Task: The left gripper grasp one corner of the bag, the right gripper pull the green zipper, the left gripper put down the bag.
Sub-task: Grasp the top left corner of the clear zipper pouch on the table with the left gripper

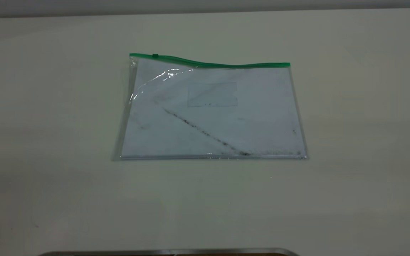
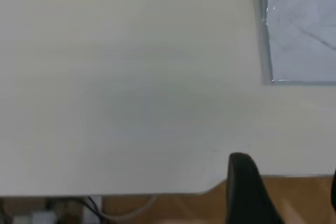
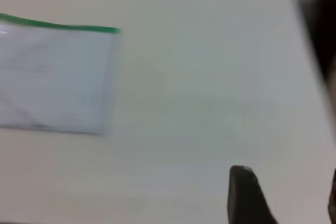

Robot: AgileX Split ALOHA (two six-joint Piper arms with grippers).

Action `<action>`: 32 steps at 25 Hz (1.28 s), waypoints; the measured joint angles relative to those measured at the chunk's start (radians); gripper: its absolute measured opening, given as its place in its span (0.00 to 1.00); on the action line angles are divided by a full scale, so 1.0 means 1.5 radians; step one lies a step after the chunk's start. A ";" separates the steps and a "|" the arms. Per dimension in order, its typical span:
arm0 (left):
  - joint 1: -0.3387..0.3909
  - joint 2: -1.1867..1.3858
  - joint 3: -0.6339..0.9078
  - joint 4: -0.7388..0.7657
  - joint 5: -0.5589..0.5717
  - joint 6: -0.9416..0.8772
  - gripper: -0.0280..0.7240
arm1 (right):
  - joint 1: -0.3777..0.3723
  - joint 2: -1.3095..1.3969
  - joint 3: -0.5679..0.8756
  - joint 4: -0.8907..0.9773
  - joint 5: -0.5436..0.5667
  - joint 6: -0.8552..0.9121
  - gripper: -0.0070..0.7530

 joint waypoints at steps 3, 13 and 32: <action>0.000 0.132 -0.040 0.000 -0.050 0.012 0.63 | 0.000 0.101 -0.012 0.103 -0.067 -0.038 0.55; 0.001 0.557 -0.120 -0.015 -0.186 0.134 0.77 | 0.000 0.509 -0.038 0.342 -0.262 -0.421 0.74; 0.001 1.181 -0.365 -0.188 -0.468 0.309 0.82 | 0.227 1.129 -0.360 0.736 -0.310 -0.795 0.75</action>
